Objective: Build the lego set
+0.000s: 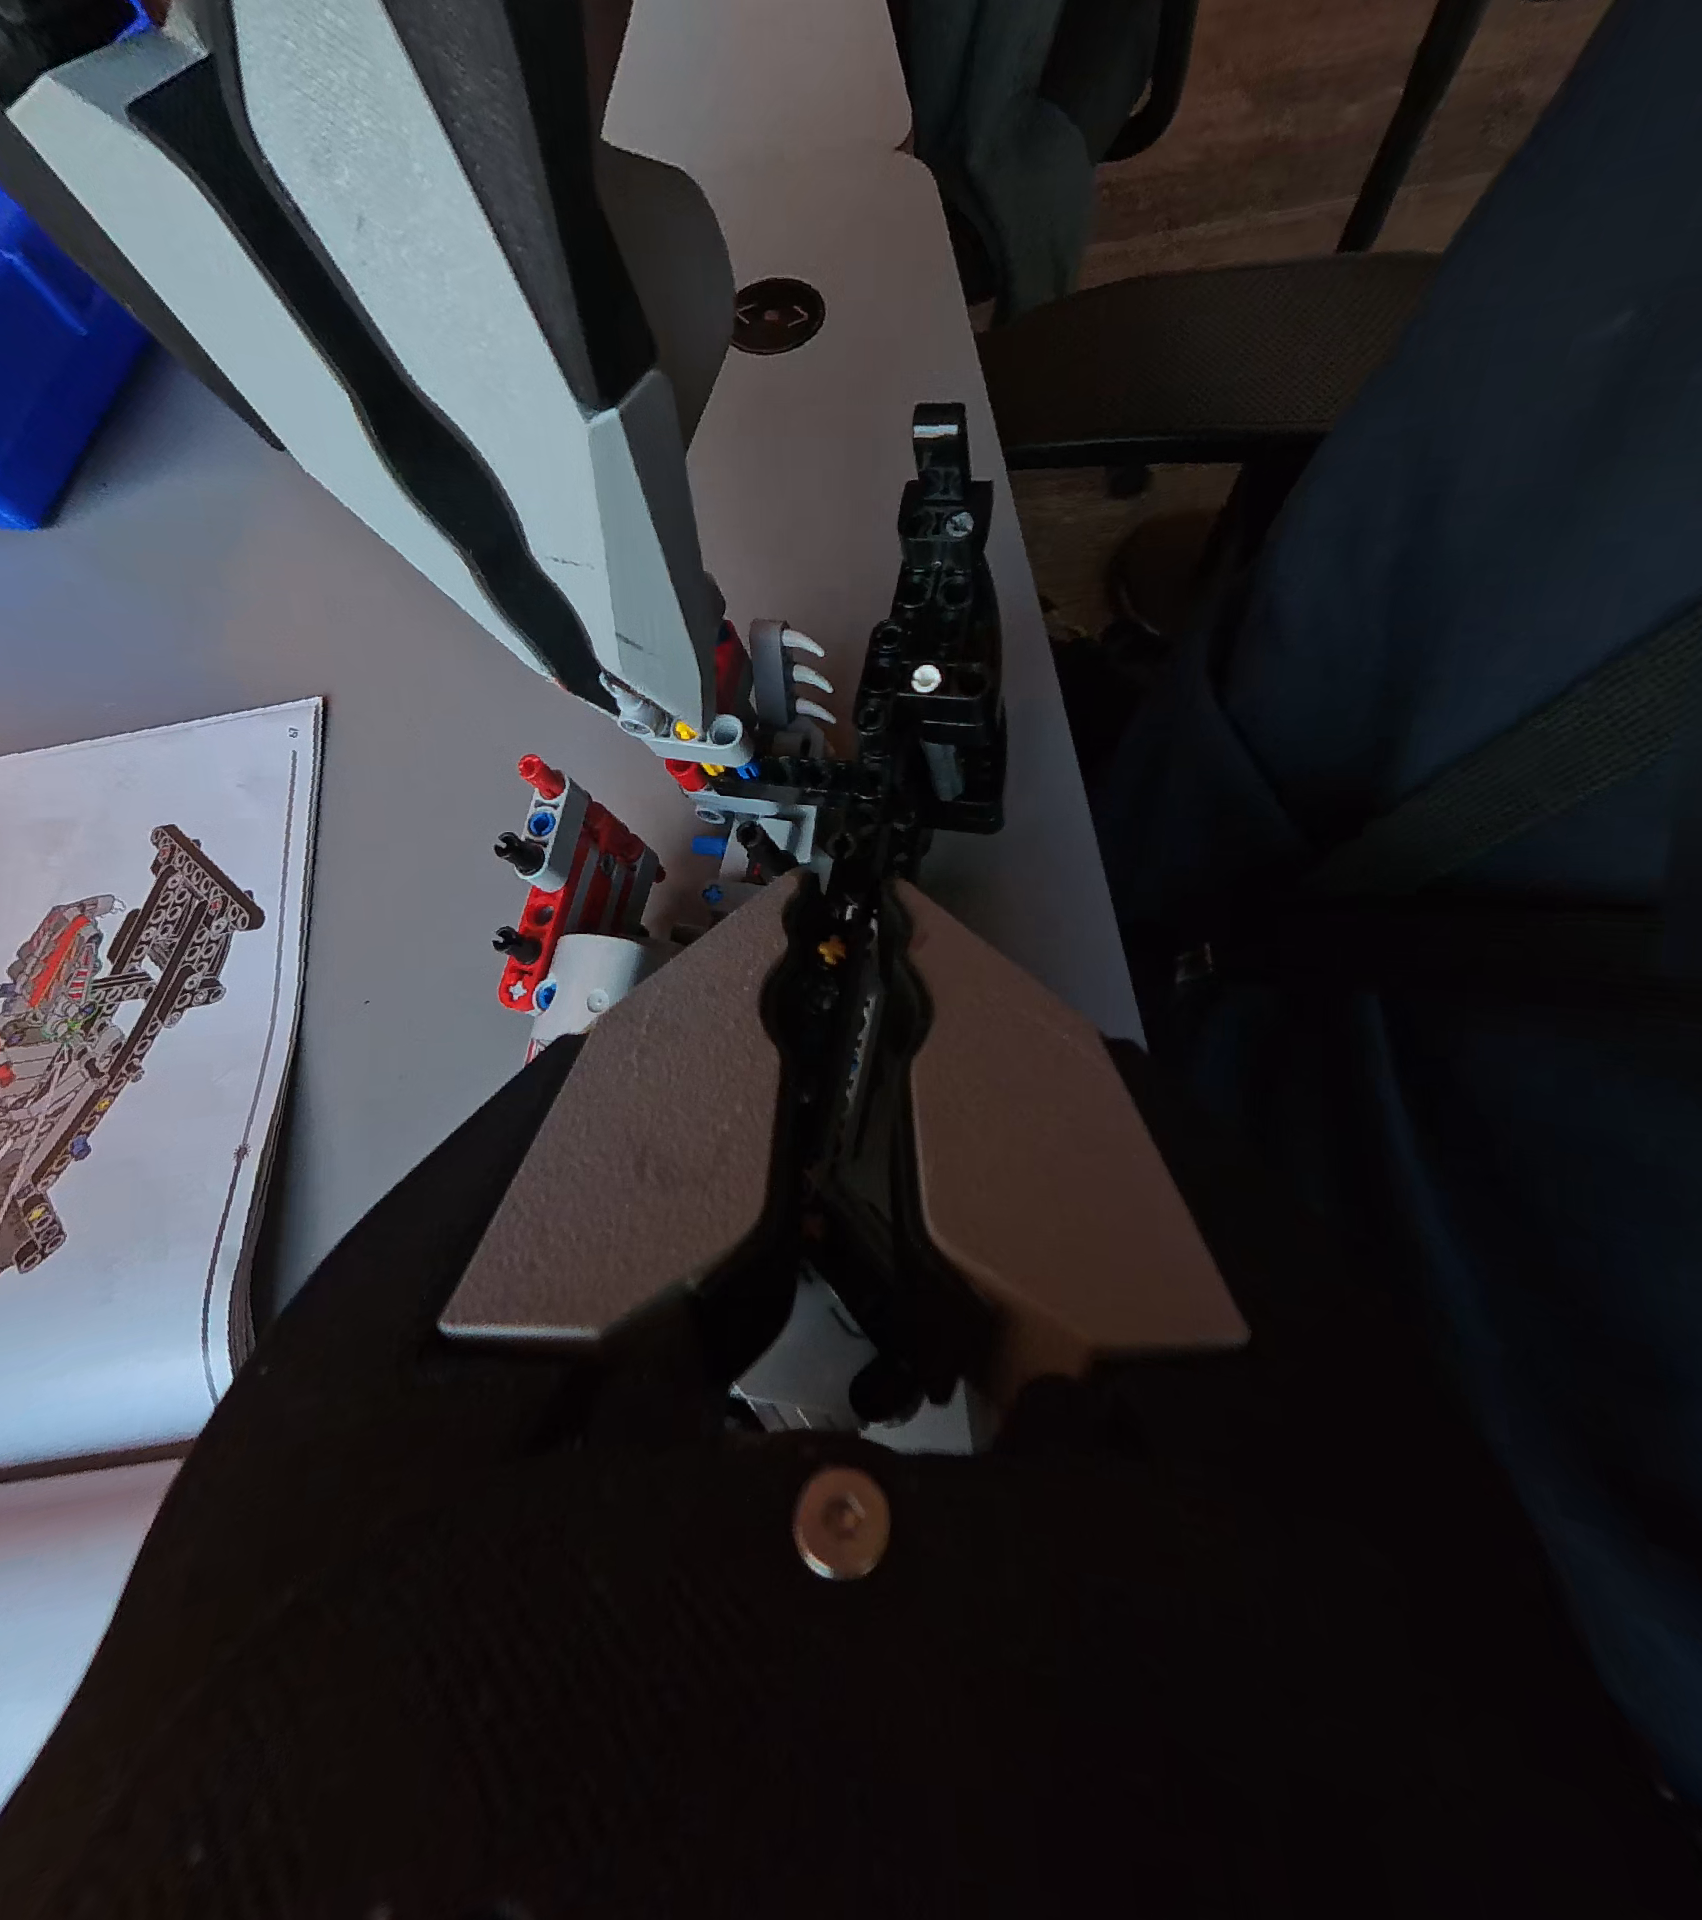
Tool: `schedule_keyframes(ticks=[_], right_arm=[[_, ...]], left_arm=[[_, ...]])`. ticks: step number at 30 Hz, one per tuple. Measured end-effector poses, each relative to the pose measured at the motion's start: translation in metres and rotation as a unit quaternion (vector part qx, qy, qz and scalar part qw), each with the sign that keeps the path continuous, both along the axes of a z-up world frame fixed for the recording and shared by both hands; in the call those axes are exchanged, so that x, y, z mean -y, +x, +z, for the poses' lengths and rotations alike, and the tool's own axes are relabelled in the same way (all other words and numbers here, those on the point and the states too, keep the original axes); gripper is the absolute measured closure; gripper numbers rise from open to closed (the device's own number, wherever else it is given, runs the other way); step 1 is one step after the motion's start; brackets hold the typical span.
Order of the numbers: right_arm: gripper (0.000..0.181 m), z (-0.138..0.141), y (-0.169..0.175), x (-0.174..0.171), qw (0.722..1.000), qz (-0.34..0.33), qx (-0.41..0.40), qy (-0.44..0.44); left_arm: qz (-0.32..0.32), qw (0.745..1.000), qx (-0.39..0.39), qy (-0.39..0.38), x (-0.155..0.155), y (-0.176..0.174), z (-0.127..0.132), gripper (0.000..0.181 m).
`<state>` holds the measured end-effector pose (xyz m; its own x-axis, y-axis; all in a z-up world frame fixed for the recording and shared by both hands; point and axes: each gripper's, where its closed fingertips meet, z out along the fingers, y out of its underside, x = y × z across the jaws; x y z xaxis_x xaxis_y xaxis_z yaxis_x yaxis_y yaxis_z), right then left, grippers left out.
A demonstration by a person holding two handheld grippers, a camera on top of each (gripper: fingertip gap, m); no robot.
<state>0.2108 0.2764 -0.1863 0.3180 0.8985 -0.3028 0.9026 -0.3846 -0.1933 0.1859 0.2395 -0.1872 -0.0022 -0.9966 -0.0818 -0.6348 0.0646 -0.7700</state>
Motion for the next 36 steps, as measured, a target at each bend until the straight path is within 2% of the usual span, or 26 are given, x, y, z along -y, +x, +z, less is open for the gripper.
schedule_keyframes(ticks=[12, 36], right_arm=[[0.172, 0.0032, -0.0007, 0.0047, 1.0, 0.004, -0.004, -0.015], [0.171, -0.0021, 0.0008, 0.0046, 0.998, 0.044, -0.013, 0.049]], left_arm=[[0.018, 0.998, 0.017, 0.05, 0.0036, -0.0007, -0.0008, 0.172], [0.014, 0.999, 0.011, 0.047, 0.0033, 0.0015, 0.001, 0.171]])
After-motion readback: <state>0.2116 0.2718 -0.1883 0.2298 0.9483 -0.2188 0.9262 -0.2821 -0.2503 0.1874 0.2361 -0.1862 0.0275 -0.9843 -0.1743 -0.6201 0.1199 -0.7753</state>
